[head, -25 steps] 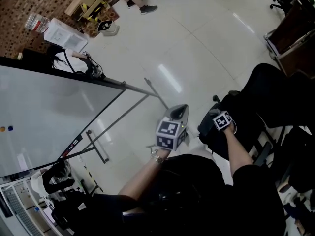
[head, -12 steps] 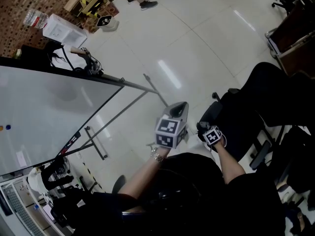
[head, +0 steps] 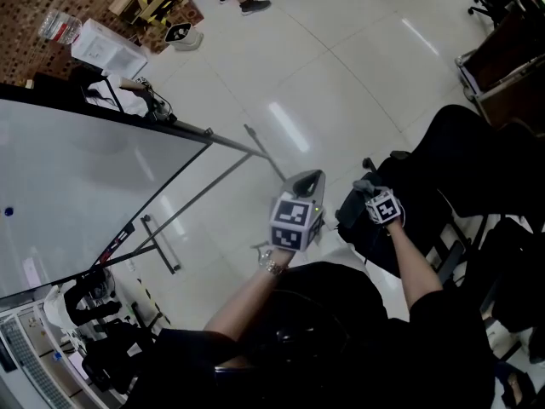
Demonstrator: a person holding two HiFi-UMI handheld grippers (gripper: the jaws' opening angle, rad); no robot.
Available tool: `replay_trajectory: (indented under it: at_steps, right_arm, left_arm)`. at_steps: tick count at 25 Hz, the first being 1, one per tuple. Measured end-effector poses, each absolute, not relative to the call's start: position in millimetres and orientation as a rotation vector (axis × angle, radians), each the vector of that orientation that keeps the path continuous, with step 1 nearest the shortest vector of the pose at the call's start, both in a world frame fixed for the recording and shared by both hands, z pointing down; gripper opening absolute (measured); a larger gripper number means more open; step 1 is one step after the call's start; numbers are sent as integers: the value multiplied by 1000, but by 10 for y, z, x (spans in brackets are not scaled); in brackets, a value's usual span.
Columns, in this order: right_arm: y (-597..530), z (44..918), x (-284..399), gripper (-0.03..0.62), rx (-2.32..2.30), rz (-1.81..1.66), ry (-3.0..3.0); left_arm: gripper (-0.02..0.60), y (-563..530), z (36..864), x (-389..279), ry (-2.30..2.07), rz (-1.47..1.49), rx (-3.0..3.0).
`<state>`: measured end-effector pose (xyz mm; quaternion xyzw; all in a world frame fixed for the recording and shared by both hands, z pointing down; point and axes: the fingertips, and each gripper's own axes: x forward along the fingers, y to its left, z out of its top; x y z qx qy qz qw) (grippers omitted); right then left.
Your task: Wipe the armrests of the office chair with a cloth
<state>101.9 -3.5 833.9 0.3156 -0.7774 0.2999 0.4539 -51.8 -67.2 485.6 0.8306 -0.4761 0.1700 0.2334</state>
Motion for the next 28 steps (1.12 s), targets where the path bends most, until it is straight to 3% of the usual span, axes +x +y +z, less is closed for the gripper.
replay_trajectory:
  at_steps: [7,14,28]
  right_arm:
    - [-460,8517,1241,32,802,748,-1827]
    - [-20,8861,883,31,687,802,-1800]
    - [1238,8750,138,32,486,880,-1880]
  left_arm:
    - [0,-562,4913,-468,-1297,488,2261]
    - [0,-494,4921,-545,-1313,515,2256]
    - [0,-544,5003,-364,-1276,554,2262]
